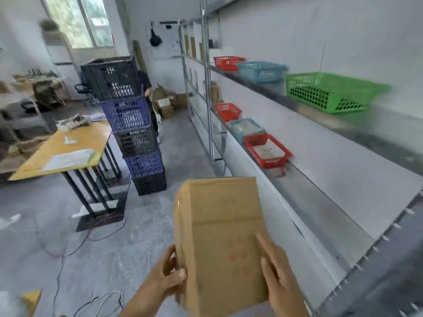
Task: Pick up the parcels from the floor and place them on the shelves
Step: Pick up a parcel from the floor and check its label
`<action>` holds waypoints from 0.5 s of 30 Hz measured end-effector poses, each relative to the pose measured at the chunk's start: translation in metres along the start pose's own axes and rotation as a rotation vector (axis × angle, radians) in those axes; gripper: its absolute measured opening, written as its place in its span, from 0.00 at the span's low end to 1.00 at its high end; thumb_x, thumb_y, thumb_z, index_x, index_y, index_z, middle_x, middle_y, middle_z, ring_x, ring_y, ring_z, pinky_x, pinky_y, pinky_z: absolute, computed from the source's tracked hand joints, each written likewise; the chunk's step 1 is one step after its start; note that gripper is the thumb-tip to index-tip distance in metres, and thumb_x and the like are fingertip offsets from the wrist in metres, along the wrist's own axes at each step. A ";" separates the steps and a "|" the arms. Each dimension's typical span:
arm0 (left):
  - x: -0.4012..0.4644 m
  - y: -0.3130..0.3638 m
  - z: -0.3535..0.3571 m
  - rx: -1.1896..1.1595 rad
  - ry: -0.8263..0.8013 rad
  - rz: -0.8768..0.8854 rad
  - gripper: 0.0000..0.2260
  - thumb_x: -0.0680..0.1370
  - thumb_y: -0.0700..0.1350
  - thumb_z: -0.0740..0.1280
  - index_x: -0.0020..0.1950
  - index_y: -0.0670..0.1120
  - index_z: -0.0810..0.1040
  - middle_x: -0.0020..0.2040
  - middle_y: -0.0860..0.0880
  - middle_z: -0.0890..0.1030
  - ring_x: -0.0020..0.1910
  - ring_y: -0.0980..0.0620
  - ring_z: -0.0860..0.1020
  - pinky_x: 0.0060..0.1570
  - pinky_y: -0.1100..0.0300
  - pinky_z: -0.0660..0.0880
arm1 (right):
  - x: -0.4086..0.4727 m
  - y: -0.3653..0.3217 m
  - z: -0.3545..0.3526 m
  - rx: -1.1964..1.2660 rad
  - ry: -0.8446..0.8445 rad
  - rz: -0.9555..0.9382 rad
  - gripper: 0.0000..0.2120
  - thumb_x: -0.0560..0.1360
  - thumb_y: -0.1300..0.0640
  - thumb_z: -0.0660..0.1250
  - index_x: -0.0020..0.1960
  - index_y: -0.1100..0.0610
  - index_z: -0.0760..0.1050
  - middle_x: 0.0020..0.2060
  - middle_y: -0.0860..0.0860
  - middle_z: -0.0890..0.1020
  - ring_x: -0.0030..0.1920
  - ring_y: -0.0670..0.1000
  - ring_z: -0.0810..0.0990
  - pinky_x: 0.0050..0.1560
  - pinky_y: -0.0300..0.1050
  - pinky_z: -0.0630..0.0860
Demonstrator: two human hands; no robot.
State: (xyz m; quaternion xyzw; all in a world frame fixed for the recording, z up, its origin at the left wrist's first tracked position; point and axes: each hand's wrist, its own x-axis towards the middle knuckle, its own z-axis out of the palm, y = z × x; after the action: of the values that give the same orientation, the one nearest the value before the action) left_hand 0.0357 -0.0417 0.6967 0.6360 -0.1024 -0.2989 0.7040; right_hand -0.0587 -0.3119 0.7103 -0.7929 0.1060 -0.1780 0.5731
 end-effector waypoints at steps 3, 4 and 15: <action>-0.015 0.046 0.010 -0.061 0.032 0.126 0.51 0.51 0.60 0.88 0.70 0.46 0.77 0.62 0.43 0.88 0.58 0.44 0.87 0.50 0.54 0.85 | 0.005 -0.046 -0.011 0.064 -0.141 0.066 0.17 0.71 0.25 0.58 0.59 0.10 0.62 0.71 0.45 0.66 0.66 0.23 0.64 0.70 0.25 0.58; -0.013 0.064 0.021 -0.022 0.024 0.152 0.52 0.51 0.64 0.87 0.71 0.44 0.77 0.62 0.41 0.87 0.57 0.42 0.87 0.50 0.55 0.85 | 0.003 -0.066 -0.013 0.128 -0.164 0.047 0.27 0.63 0.18 0.60 0.62 0.15 0.67 0.72 0.46 0.68 0.69 0.28 0.67 0.75 0.36 0.61; -0.042 0.106 0.008 0.070 -0.051 0.133 0.71 0.39 0.70 0.83 0.81 0.55 0.63 0.69 0.58 0.80 0.62 0.54 0.83 0.55 0.61 0.81 | -0.020 -0.106 -0.016 0.719 -0.260 0.083 0.29 0.79 0.52 0.71 0.77 0.40 0.68 0.75 0.54 0.76 0.74 0.61 0.74 0.75 0.67 0.66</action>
State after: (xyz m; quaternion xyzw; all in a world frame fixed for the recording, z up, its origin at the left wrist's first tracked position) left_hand 0.0286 -0.0236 0.8098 0.6444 -0.1726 -0.2637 0.6967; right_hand -0.0873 -0.2849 0.8120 -0.5521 -0.0051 -0.0784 0.8301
